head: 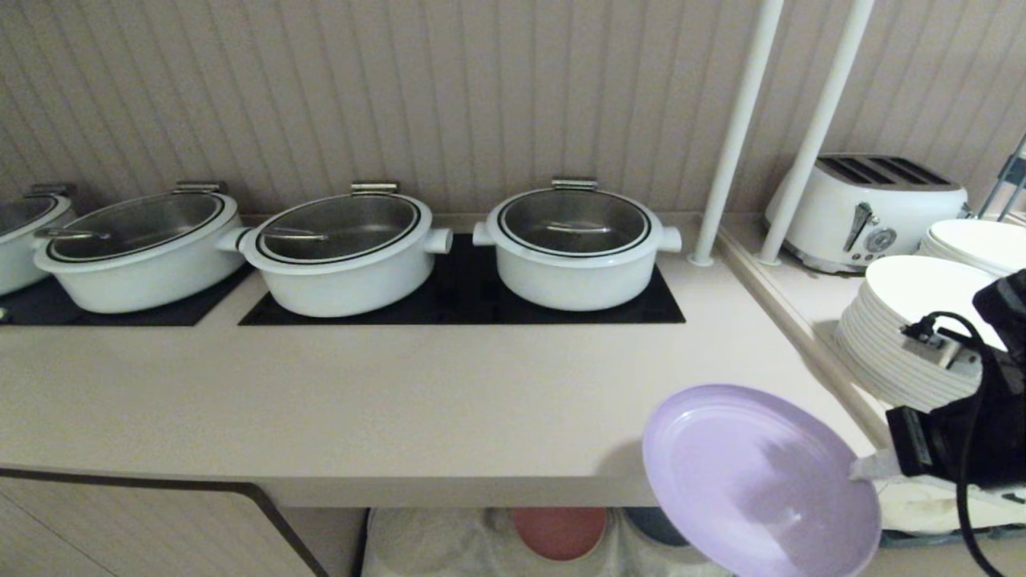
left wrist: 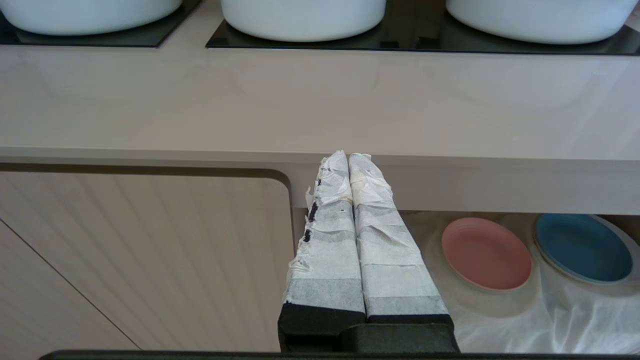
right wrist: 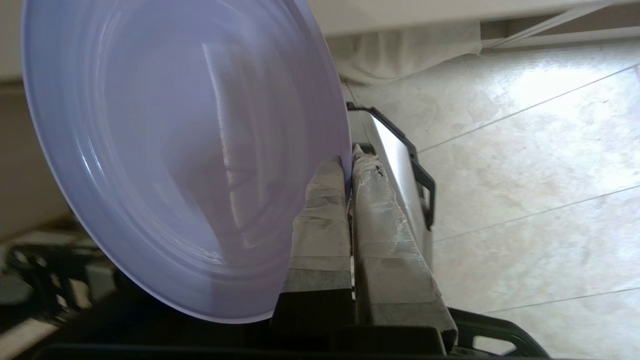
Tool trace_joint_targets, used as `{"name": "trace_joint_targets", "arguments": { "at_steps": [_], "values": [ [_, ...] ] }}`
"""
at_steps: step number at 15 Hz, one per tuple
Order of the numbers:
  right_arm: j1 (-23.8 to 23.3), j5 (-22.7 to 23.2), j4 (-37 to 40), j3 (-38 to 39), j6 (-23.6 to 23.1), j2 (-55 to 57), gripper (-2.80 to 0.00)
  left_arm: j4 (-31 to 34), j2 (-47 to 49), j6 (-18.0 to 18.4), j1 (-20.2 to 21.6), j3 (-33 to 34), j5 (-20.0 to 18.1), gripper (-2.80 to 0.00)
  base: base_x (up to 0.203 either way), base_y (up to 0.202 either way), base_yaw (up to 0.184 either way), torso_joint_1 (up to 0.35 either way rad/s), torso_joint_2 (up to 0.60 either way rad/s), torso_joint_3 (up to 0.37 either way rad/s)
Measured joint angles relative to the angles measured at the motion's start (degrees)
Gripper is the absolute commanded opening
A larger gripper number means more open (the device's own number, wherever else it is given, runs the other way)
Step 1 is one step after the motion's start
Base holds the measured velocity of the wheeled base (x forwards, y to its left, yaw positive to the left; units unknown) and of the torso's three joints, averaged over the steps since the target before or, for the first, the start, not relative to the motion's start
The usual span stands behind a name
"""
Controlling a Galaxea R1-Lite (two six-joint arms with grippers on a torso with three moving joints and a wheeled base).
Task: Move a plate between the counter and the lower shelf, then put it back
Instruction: Put the plate in the cupboard
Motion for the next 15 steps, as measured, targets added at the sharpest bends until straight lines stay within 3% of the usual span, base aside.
{"name": "trace_joint_targets", "arguments": {
  "at_steps": [4,15],
  "values": [
    [0.05,0.00,0.09,5.38,-3.70,-4.02,-2.80,0.02,0.00,0.00,0.00,0.00,0.02,-2.80,0.000,0.000,0.000,0.000,0.00,0.000],
    [0.09,0.27,2.30,12.57,-3.83,-11.79,-2.80,0.02,0.00,0.00,0.00,0.00,0.03,-2.80,0.000,0.000,0.000,0.000,0.00,0.000]
  ]
}}
